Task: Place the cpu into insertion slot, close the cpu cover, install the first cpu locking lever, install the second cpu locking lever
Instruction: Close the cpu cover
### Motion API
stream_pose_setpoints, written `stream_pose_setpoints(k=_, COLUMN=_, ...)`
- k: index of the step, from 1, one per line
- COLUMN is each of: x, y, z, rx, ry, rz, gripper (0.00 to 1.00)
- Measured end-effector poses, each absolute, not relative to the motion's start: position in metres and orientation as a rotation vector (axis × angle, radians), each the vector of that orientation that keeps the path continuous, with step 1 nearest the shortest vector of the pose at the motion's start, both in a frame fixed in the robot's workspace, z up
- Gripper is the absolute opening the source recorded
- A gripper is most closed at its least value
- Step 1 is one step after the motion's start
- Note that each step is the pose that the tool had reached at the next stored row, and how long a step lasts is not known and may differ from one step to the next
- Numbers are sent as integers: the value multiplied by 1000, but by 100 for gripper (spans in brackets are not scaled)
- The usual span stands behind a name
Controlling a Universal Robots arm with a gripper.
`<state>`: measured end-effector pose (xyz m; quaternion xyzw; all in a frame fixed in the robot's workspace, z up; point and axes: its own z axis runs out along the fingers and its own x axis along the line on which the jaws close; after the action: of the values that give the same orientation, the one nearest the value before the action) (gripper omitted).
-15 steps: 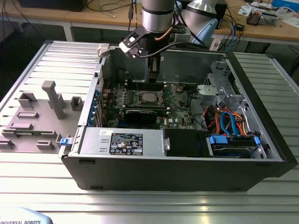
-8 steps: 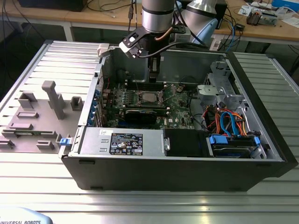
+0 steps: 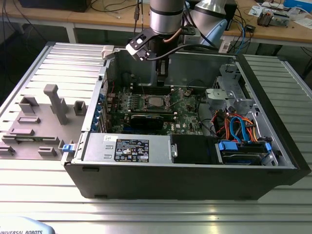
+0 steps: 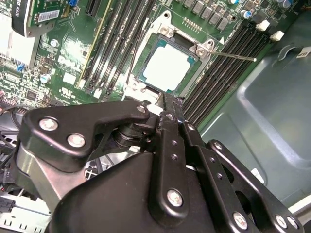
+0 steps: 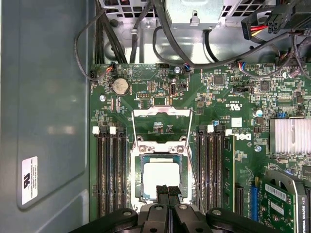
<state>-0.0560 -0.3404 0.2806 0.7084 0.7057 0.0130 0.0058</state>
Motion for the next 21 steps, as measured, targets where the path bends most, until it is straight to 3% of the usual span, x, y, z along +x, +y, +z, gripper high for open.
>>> stream_pose_setpoints(k=21, x=-45, y=-340, z=281, rx=2217, ry=2209, rz=41, gripper=11)
